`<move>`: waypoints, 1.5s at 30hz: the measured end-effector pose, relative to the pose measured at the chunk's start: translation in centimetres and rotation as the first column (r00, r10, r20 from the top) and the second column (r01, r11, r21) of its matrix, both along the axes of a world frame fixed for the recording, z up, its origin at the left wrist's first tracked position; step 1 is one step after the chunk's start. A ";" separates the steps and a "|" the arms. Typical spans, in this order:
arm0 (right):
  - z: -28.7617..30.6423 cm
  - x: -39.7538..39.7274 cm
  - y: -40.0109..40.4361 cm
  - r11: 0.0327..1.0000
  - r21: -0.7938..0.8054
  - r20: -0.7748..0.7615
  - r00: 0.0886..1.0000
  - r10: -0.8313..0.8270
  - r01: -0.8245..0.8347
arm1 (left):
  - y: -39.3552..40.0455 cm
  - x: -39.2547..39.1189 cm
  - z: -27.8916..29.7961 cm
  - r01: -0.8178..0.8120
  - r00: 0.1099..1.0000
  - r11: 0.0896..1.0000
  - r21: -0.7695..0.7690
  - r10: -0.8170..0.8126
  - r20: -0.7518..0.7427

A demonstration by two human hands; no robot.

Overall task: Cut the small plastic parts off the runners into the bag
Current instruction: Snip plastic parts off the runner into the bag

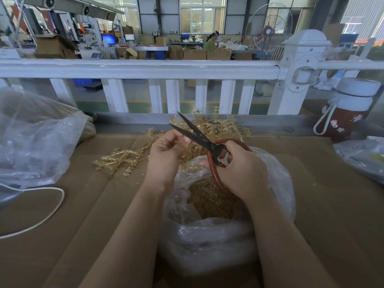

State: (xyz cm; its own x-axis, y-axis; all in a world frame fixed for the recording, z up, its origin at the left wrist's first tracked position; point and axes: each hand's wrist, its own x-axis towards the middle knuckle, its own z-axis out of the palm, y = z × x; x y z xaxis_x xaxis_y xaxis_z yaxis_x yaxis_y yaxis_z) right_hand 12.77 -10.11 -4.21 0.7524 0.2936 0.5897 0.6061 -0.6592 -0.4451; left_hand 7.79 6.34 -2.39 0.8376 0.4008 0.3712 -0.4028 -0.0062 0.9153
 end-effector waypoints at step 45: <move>-0.5 0.6 0.4 0.992 0.119 -0.134 0.989 0.066 -0.050 | 0.2 0.0 0.2 0.020 0.995 0.985 -0.170 -0.036 -0.088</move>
State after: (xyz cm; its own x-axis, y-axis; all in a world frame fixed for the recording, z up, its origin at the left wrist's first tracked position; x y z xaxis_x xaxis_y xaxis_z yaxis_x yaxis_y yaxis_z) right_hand 13.32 -9.73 -4.72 0.8122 0.2753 0.5143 0.5696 -0.5646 -0.5974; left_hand 7.75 6.57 -2.15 0.8765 0.4271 0.2220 -0.3157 0.1619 0.9349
